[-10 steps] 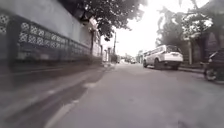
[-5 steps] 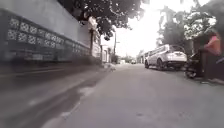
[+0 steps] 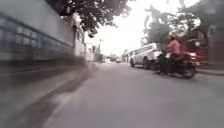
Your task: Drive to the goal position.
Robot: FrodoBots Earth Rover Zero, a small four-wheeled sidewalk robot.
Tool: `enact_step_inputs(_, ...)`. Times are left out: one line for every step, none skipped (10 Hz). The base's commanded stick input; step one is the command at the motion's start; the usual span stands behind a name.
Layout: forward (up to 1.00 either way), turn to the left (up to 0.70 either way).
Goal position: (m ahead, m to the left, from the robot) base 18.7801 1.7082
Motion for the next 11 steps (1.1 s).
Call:
enact_step_inputs(1.0,0.0)
enact_step_inputs(1.0,0.0)
enact_step_inputs(1.0,0.0)
enact_step_inputs(1.0,0.0)
enact_step_inputs(1.0,0.0)
enact_step_inputs(1.0,0.0)
enact_step_inputs(1.0,0.0)
enact_step_inputs(1.0,0.0)
enact_step_inputs(1.0,0.0)
enact_step_inputs(1.0,0.07)
enact_step_inputs(1.0,0.4)
